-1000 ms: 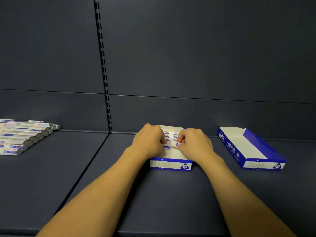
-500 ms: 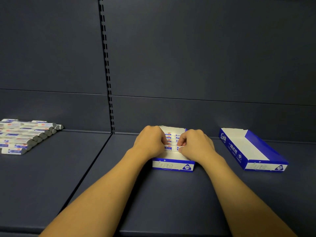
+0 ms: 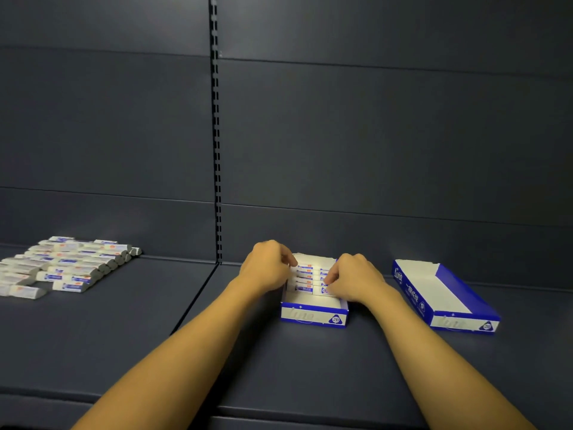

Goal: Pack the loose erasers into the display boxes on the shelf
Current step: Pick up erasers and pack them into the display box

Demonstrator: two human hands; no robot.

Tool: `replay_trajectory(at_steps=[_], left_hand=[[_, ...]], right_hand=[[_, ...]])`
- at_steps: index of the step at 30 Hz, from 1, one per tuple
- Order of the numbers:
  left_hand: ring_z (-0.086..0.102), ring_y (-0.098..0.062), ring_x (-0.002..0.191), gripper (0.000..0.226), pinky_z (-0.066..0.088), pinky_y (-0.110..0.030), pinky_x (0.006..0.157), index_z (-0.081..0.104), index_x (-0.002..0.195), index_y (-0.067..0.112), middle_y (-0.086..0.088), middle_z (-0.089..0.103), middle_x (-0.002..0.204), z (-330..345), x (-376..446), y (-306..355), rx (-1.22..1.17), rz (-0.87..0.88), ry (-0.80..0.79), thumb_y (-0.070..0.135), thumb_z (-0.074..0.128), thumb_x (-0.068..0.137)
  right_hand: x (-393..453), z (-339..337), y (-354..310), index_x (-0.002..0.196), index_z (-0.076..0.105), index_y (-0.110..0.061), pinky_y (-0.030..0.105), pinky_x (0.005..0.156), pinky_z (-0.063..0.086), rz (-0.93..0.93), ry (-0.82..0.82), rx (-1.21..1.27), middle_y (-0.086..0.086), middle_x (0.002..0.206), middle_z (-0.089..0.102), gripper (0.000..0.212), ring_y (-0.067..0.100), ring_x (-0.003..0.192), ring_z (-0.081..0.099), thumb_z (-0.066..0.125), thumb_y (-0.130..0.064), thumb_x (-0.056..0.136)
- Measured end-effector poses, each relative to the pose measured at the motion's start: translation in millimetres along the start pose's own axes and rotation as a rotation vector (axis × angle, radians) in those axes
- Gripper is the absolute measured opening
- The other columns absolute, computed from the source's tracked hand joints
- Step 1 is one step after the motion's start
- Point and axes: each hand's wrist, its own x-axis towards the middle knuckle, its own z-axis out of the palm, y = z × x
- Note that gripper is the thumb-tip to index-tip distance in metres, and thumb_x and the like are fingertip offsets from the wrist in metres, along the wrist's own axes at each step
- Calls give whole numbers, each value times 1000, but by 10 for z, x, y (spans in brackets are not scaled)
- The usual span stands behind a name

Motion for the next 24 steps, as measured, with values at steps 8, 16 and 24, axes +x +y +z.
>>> replay_trajectory(at_steps=[8,16,24], left_hand=[[67,-25,101,31,59,-42,88,74,114,22,-3,70,116,-576,-341,-293,266,-81,24,10,57,91],[65,-32,82,20,59,-41,70,71,88,15,-8,67,93,-1068,-872,-655,487,-191,33,20,51,91],[62,-33,102,26,54,-42,85,72,105,14,-8,54,113,-1596,-1241,-1019,616,-213,141,23,52,91]], right_hand=[[-188,-260,-370,119,67,-26,33,78,59,-180,48,-19,1,117,66,31,18,97,65,70,-27,88],[-448,-210,-1010,115,65,-16,35,76,55,-291,-40,-165,6,112,65,35,28,96,65,60,-14,81],[-576,-60,-1569,121,60,-18,34,80,48,-353,-98,-209,8,121,59,37,31,106,62,58,-20,84]])
